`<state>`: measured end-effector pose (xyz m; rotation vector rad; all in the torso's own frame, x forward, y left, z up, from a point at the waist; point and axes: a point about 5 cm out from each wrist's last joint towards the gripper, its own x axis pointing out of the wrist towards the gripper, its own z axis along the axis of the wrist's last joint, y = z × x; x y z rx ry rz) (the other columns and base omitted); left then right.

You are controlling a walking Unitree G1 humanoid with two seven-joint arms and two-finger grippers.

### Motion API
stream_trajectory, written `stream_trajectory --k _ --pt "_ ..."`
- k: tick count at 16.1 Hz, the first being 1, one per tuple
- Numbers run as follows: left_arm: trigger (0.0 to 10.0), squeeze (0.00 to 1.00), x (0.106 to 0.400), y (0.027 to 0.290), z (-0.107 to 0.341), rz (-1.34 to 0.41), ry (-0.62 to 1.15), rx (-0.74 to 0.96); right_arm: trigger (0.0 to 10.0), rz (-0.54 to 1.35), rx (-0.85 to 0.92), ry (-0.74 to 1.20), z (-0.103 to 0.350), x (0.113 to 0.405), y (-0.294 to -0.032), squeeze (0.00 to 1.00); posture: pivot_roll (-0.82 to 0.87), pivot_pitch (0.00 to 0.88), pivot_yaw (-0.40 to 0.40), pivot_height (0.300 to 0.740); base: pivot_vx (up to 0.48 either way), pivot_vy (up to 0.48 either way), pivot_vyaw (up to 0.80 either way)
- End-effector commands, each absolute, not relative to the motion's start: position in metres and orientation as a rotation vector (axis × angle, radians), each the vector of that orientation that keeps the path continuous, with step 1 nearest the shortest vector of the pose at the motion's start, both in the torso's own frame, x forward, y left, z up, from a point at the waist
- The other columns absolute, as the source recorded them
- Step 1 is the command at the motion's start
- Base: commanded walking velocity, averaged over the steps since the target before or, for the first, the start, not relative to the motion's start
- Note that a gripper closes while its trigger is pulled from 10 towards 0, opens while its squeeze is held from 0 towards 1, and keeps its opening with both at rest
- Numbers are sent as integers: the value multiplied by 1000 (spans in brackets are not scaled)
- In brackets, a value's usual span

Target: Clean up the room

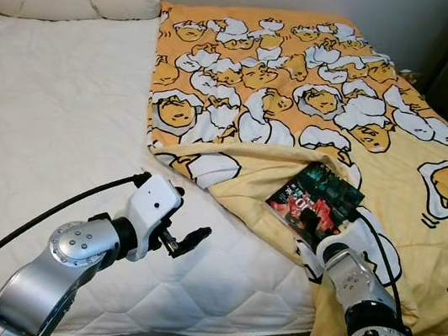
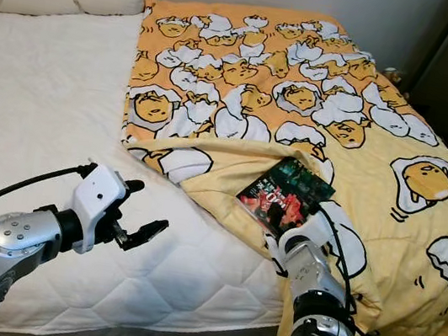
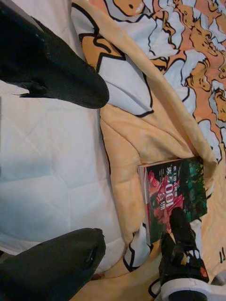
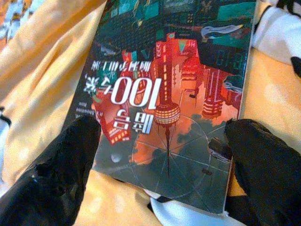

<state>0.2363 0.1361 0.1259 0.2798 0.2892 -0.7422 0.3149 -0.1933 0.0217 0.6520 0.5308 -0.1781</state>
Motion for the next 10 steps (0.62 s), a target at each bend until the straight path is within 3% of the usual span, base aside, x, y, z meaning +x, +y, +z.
stream_trajectory --k 1,10 --pt "10000 0 235 141 128 -723 293 285 10000 -204 674 525 20 312 -196 0 130 0 42 740 0 0 0" --pt "10000 0 234 137 130 -768 292 281 10000 -235 726 534 9 300 -202 0 124 0 51 740 0 0 0"
